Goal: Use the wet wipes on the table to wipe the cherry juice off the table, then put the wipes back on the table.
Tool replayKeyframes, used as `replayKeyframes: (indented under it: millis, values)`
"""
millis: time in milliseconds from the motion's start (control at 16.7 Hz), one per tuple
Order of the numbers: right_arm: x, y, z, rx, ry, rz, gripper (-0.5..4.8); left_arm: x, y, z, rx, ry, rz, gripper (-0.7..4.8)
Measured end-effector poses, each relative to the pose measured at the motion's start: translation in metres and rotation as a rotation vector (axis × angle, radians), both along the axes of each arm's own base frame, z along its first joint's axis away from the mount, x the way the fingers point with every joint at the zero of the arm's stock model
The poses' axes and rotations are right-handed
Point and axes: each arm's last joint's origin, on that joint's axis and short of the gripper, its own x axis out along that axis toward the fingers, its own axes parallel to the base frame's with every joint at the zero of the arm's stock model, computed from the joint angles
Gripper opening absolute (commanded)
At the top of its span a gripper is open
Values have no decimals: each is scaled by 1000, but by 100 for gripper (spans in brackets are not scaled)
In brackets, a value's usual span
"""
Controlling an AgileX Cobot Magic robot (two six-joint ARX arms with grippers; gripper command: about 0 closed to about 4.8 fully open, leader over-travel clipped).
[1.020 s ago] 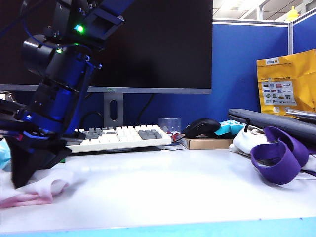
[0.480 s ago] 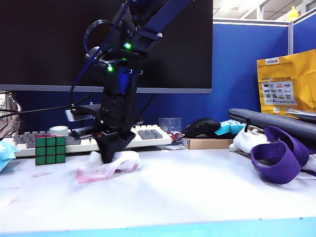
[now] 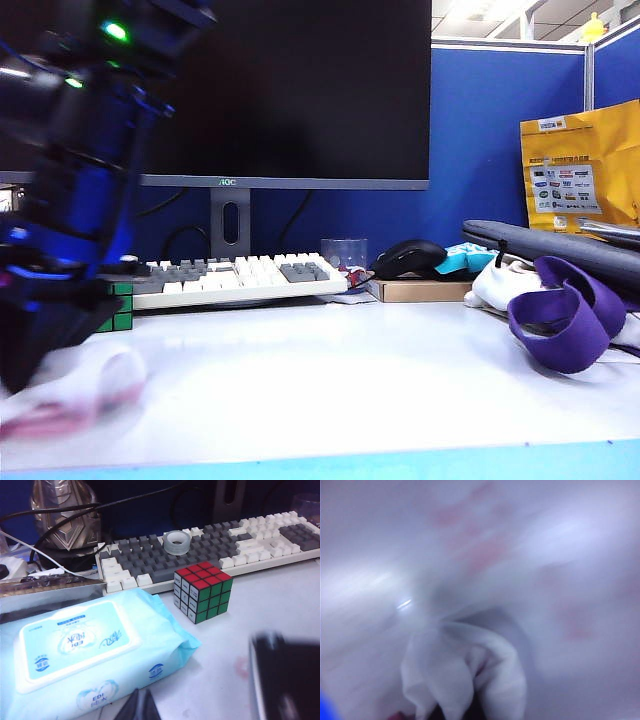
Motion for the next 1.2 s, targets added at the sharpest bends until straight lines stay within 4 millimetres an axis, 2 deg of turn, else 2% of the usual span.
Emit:
replayKeyframes:
  millis: [120, 240, 300, 480, 600, 660, 720, 840, 900, 960, 1020, 1200]
  values:
    - [-6, 0, 0, -24, 9, 30, -1, 0, 0, 0, 0, 0, 0, 23]
    - [5, -4, 0, -31, -41, 13, -1, 0, 0, 0, 0, 0, 0, 23]
    - [17, -9, 1, -23, -74, -18, -1, 0, 0, 0, 0, 0, 0, 23]
    - [99, -49, 1, -5, -320, -275, -1, 0, 0, 0, 0, 0, 0, 23]
    - [129, -61, 1, 124, -348, -327, -1, 0, 0, 0, 0, 0, 0, 23]
    - [135, -63, 3, 184, -334, -321, -1, 0, 0, 0, 0, 0, 0, 23]
    - [136, -63, 4, 210, -320, -311, -1, 0, 0, 0, 0, 0, 0, 23]
    - [120, -51, 2, 210, -263, -257, -1, 0, 0, 0, 0, 0, 0, 23]
    - [110, -44, 2, 205, -250, -232, 55, 0, 0, 0, 0, 0, 0, 23]
    - [104, -38, 2, 206, -249, -216, 155, 0, 0, 0, 0, 0, 0, 23]
    - [104, -38, 3, 208, -251, -217, 229, 0, 0, 0, 0, 0, 0, 23]
    - [105, -49, 35, 193, -348, -286, 229, 0, 0, 0, 0, 0, 0, 23]
